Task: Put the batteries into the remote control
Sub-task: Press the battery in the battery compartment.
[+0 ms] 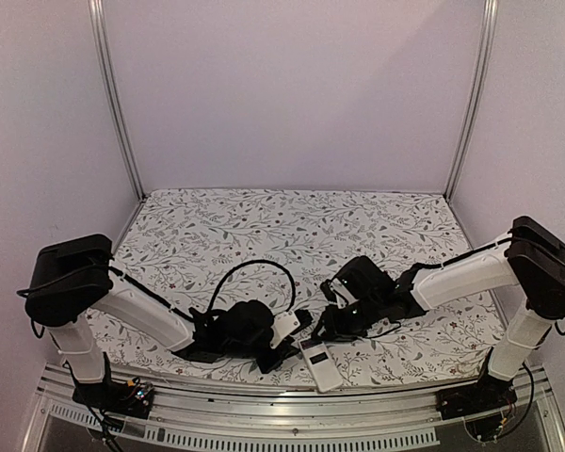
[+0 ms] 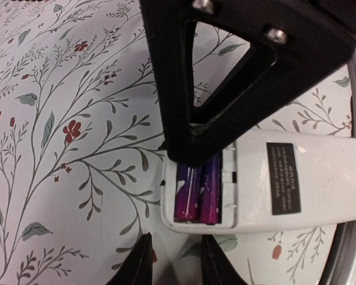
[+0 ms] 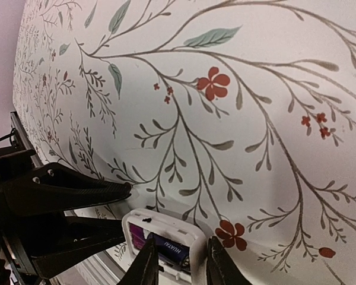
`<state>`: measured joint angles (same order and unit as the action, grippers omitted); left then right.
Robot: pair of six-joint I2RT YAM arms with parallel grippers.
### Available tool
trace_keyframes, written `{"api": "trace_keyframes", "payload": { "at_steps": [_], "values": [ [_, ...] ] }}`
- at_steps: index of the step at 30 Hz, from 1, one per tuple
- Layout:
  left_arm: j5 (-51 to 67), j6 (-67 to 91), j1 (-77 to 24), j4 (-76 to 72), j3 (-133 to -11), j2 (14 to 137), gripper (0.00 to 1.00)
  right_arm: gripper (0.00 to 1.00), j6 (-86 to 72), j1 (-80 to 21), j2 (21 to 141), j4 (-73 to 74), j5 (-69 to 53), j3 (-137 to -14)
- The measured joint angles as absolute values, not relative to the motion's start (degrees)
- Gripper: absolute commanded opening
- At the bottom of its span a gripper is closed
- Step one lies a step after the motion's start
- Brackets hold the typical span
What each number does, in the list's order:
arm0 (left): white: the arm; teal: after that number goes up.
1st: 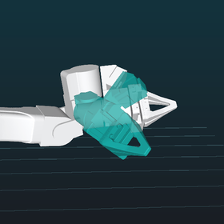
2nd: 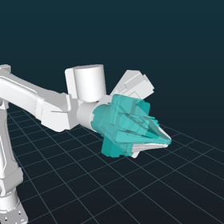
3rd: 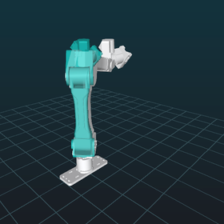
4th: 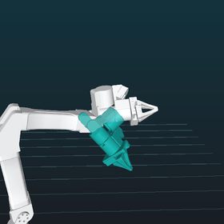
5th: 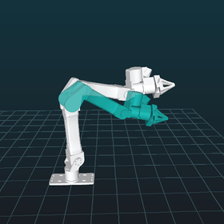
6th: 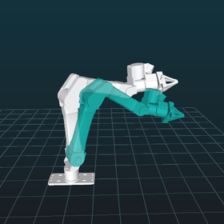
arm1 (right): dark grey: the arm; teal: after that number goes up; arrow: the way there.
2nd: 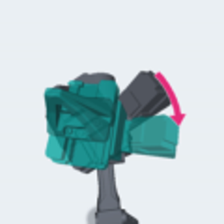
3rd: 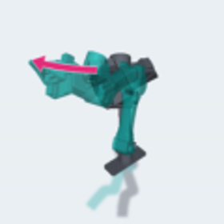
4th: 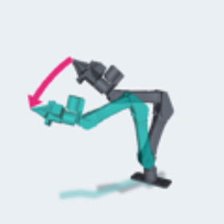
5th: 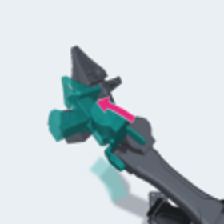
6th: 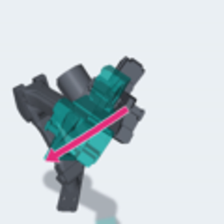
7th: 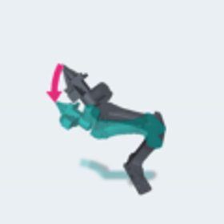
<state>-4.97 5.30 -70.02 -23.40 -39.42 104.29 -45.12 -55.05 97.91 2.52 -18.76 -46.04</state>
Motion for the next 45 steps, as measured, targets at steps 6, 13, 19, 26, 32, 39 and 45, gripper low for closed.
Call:
{"api": "trace_keyframes", "payload": {
  "at_steps": [6, 13, 19, 26, 32, 39, 45],
  "values": [
    [-4.95, 5.17, -70.02, -23.4, -39.42, 104.29, 0.27, 0.19, -45.89, -54.72, 98.0, 2.0, -18.74, -45.67],
    [-4.91, 5.1, -70.02, -23.4, -39.42, 104.31, 0.27, 0.17, -46.17, -54.63, 98.43, 1.06, -18.7, -45.56],
    [-4.84, 5.08, -70.02, -23.4, -39.42, 104.31, 0.27, 0.16, -46.26, -54.46, 100.01, -1.63, -18.02, -45.58],
    [-4.8, 5.06, -70.02, -23.4, -39.42, 104.31, 0.26, 0.17, -46.37, -54.85, 100.2, -2.83, -17.04, -45.21],
    [-4.75, 4.95, -70.02, -23.24, -39.48, 104.27, 0.28, 0.2, -46.44, -55.13, 100.2, -3.14, -16.6, -45.06],
    [-3.6, 4.91, -69.97, -19.81, -39.48, 102.35, 0.35, 0.25, -45.19, -55.18, 100.2, -2.0, -17.17, -45.8],
    [-1.8, 4.93, -69.69, -17.1, -39.51, 99.96, 0.39, 0.28, -42.98, -54.57, 100.14, 1.04, -17.23, -47.79]
  ]
}}
